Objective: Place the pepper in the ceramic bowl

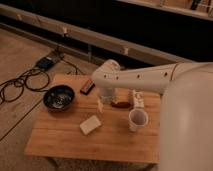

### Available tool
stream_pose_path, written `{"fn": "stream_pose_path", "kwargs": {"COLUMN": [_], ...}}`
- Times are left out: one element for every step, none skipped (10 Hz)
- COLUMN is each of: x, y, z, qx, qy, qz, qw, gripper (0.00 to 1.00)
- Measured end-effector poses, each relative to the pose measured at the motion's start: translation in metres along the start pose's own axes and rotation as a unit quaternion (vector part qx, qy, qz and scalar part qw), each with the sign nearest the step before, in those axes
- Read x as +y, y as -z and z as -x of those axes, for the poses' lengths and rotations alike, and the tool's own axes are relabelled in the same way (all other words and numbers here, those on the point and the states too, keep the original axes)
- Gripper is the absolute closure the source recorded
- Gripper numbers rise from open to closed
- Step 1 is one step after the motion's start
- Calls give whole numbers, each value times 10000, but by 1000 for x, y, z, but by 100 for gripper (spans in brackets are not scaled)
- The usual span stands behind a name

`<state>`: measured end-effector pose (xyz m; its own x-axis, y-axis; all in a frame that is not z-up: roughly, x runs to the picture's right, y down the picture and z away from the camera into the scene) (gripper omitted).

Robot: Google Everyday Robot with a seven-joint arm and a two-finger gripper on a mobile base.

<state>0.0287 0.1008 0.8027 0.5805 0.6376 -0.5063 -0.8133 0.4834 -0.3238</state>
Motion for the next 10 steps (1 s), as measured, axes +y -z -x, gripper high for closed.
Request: {"fn": "stream_pose_path", "kwargs": {"x": [-7,-15,-28,-37,-53,-69,-81,-96,-109,-117], "y": [-7,-18,-32,-40,-48,-53,-56,-61,-66,-72], "z": [2,2,2,2,6,9,12,16,22,24], "qx": [26,142,299,394,502,575,618,668,696,712], "qy": [191,474,783,932,1138,1281,1379,1484,1581,1639], "qz": [-3,16,88,134,186,195,201,217,228,250], "qw": [9998,9988,9964,9948,9921,9899,9883,9864,9847,9836], "gripper": [35,35,35,35,35,35,35,35,35,35]}}
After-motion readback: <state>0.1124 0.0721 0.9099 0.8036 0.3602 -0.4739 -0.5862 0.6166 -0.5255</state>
